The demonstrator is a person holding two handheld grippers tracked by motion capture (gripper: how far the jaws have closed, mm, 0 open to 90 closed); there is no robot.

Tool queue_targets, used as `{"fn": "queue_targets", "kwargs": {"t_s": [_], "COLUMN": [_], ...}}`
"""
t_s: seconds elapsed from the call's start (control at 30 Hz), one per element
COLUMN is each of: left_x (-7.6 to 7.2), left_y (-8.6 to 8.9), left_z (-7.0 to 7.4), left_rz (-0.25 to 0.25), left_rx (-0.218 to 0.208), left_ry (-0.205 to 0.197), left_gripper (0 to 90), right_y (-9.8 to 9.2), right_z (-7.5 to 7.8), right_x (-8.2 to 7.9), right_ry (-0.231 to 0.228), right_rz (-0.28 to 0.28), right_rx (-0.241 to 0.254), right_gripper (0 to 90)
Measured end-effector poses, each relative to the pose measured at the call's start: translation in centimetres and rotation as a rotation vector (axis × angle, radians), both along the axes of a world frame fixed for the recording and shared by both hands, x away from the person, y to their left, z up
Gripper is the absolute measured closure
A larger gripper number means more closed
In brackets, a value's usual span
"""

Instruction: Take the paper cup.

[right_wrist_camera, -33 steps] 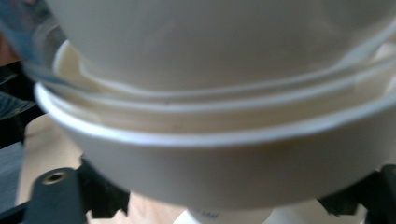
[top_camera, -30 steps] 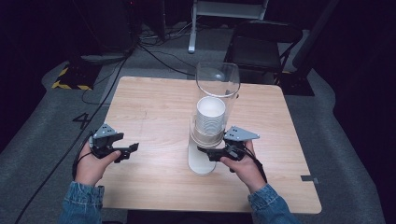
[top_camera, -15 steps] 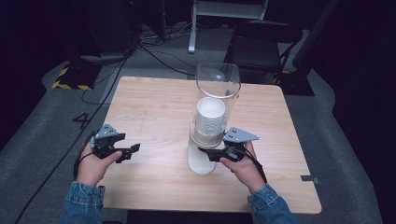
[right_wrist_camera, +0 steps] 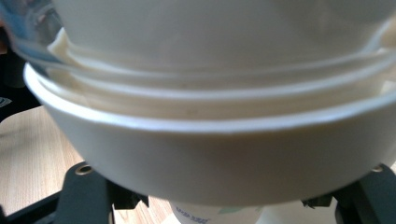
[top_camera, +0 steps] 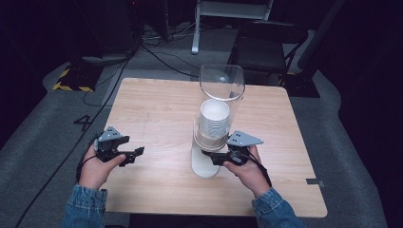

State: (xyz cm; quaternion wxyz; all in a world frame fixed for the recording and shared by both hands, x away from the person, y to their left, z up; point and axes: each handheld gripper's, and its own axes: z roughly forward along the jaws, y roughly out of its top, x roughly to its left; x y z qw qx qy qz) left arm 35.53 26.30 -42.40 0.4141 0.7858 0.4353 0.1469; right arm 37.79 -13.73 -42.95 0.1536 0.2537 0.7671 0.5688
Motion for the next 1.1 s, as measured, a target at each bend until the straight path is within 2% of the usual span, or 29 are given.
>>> {"fn": "queue_targets", "kwargs": {"t_s": [0.17,0.23,0.53,0.57,0.6,0.63,0.7,0.87,1.1], "left_x": [0.0,0.0,0.0,0.0,0.0,0.0,0.0,0.1,0.0], "left_y": [-0.3,-0.4,-0.5,-0.5,-0.6,-0.6,-0.6,-0.5,-0.5], "left_z": [0.0,-0.1,-0.1,-0.1,-0.1,-0.1,0.0,0.0,0.0], "left_rz": [-0.01,-0.013,-0.017,-0.022,-0.024,-0.026,-0.025,-0.025,-0.023], "left_rx": [0.004,0.002,0.002,0.006,0.008,0.008,0.006,0.001,-0.004], "left_ry": [0.004,0.002,0.006,0.004,0.004,0.003,0.003,0.003,0.002], "left_gripper": [24.1,24.1,24.1,24.1,24.1,24.1,24.1,24.1,24.1], "right_y": [0.0,0.0,0.0,0.0,0.1,0.2,0.1,-0.2,-0.2], "right_z": [-0.1,-0.3,-0.4,-0.6,-1.0,-2.0,-3.2,-3.2,-3.4], "right_x": [-0.1,-0.1,0.0,0.1,0.3,0.4,0.5,0.3,0.1], "right_ry": [0.005,0.021,0.016,0.013,0.017,0.039,0.086,0.062,0.082], "right_rz": [0.004,0.004,0.005,0.006,-0.002,0.0,0.009,0.014,0.025], "right_rx": [-0.006,-0.01,-0.019,-0.049,-0.114,-0.136,-0.112,-0.131,-0.16], "right_gripper": [32.9,33.2,33.1,33.9,35.5,35.9,35.9,35.1,34.5]}}
